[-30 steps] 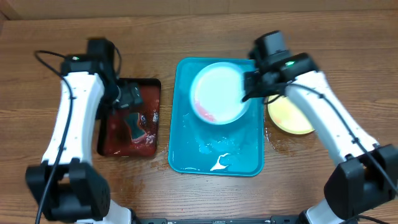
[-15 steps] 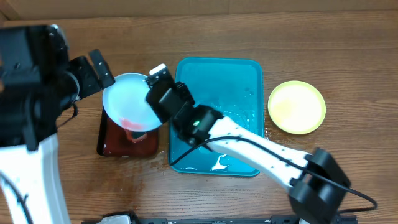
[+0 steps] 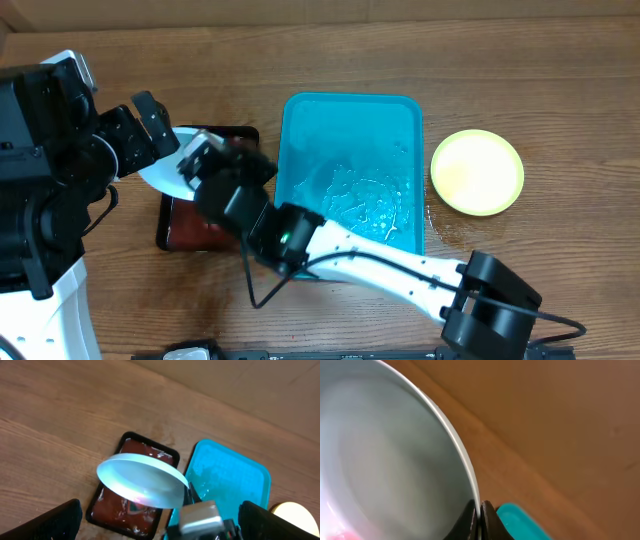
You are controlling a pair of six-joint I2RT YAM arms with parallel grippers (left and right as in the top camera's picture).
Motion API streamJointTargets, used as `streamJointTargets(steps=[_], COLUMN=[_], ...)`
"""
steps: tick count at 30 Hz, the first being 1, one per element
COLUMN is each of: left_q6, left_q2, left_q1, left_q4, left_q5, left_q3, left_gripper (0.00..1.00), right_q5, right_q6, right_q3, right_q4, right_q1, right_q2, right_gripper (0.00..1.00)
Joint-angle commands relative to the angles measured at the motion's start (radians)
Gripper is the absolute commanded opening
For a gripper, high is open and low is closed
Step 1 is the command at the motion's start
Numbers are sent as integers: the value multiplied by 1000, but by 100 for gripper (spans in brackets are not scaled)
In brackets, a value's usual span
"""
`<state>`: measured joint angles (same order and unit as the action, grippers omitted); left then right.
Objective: Clean dirty plates on tray and stack at the side
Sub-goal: 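Lift the white plate with right gripper and tilt it over black tray, then carry the white plate right and lower it onto the yellow stack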
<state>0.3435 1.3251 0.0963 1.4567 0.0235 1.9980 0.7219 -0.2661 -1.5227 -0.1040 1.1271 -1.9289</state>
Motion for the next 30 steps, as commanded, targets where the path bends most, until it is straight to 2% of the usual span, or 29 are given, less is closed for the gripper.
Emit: streamJointTargets(steps=[1,17,20,23,30], left_q6=[-7,-7,-7,-7,-7], left_q2=[14,46,46,46,46], left_q1=[2,2,2,2,2], left_q4=[13,13,13,13,13], left_q5=[10,10,10,10,10], left_q3=[13,13,13,13,13], left_gripper=[100,100,100,100,99], right_q5=[120,132,169,117,-433], right_q6=[-84,-83,122,362,697], right_q3=[-23,-23,-23,-24,-55], right_q4=[26,49,2,-124,-442], right_q1=[9,10,-29,-92,-341], right_q2=[15,15,15,20,165], right_gripper=[4,4,4,4,4])
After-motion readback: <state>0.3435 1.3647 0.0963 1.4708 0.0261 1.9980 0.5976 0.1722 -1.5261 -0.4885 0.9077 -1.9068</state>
